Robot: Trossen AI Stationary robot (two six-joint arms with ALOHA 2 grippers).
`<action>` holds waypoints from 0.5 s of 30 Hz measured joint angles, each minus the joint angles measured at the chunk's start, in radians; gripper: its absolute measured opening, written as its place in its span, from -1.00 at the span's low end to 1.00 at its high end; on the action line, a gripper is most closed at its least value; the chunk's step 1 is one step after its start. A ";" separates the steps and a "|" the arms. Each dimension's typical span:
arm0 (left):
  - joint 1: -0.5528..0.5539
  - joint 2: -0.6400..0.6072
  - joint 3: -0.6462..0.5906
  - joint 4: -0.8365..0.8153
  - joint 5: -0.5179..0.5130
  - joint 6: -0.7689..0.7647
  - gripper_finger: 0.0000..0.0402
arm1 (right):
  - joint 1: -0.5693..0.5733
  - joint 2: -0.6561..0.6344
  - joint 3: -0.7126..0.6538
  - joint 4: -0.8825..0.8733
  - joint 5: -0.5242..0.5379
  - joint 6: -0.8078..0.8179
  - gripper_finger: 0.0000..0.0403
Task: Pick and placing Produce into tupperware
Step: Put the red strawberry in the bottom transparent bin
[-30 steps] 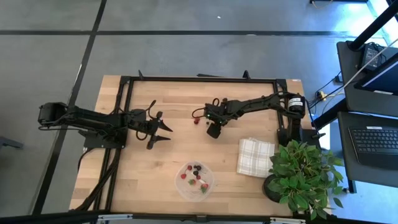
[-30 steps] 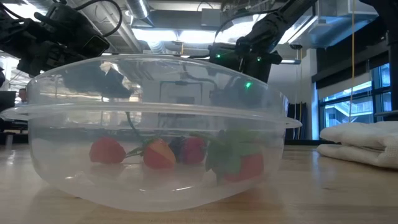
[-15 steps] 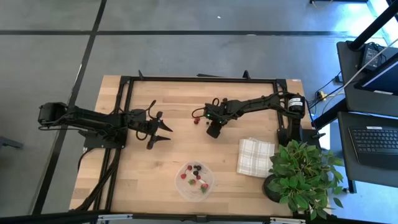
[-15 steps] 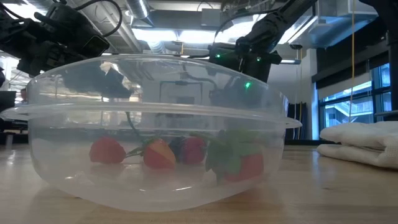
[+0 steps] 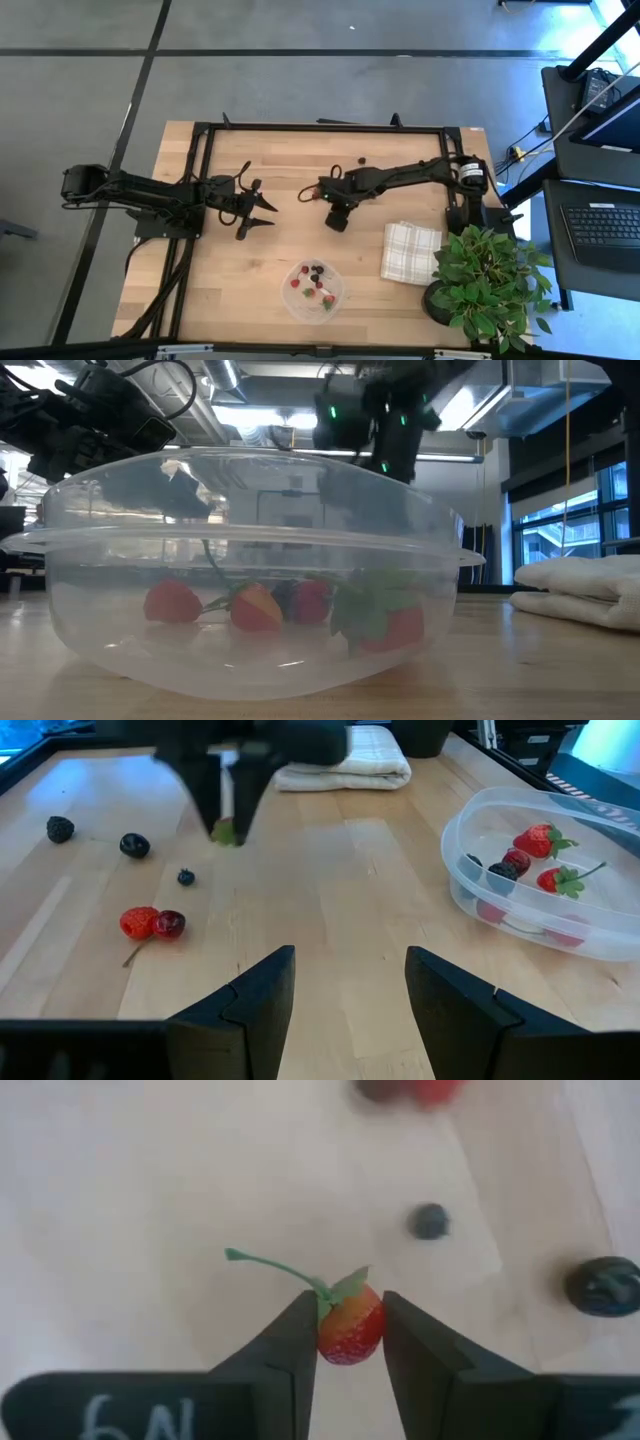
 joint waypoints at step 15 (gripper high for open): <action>0.000 0.000 0.000 0.000 0.000 0.000 -0.08 | 0.331 -0.002 0.263 0.111 -0.127 0.016 -0.49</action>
